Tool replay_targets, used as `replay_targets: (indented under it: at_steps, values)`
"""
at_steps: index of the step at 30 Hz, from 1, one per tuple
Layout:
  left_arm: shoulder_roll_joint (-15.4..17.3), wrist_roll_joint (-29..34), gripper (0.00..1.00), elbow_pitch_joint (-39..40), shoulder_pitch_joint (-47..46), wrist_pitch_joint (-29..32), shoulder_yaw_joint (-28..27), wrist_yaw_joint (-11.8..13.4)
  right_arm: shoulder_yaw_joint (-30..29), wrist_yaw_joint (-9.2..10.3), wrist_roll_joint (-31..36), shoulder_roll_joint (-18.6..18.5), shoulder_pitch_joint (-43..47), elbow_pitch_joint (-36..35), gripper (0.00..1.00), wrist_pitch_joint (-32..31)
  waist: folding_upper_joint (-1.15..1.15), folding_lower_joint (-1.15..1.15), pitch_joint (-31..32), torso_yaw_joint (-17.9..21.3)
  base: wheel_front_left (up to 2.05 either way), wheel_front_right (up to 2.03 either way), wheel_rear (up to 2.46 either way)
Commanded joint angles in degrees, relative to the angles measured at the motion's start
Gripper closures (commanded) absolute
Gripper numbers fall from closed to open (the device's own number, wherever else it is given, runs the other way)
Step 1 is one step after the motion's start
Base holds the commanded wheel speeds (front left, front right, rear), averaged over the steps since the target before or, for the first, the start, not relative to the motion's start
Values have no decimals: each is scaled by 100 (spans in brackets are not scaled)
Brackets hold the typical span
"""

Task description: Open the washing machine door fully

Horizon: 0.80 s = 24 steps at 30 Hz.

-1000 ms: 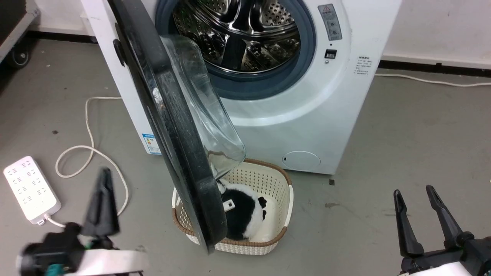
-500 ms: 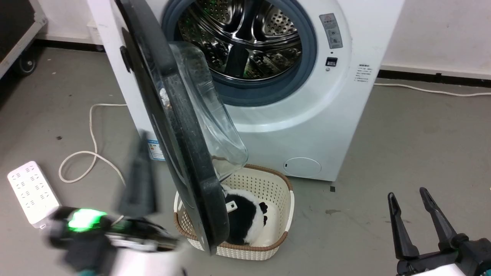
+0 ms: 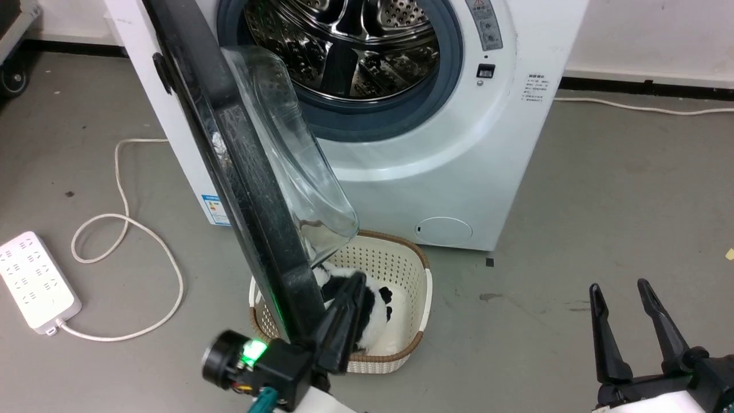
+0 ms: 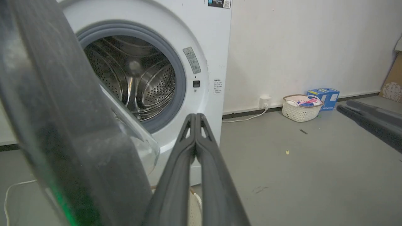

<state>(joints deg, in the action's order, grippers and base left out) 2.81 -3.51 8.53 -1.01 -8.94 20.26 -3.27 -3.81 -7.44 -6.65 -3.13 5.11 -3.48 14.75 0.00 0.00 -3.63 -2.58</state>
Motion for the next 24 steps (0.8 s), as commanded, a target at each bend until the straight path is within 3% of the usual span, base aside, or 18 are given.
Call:
replay_targets:
  at_steps: [1,14,24]
  values:
    - [14,-45,100,-136,52,40,47,11,-11,-5,-40,25,-86,17,0,25,0,0,-23,8,0,0,0]
    - [9,-462,100,-1196,-174,16,-153,455,-22,-5,-36,25,-124,18,0,25,0,0,-108,-180,0,0,0]
    - [74,-710,100,-1256,10,-212,-409,574,-5,-5,-32,25,-7,17,0,25,0,0,-46,-1091,0,0,0]
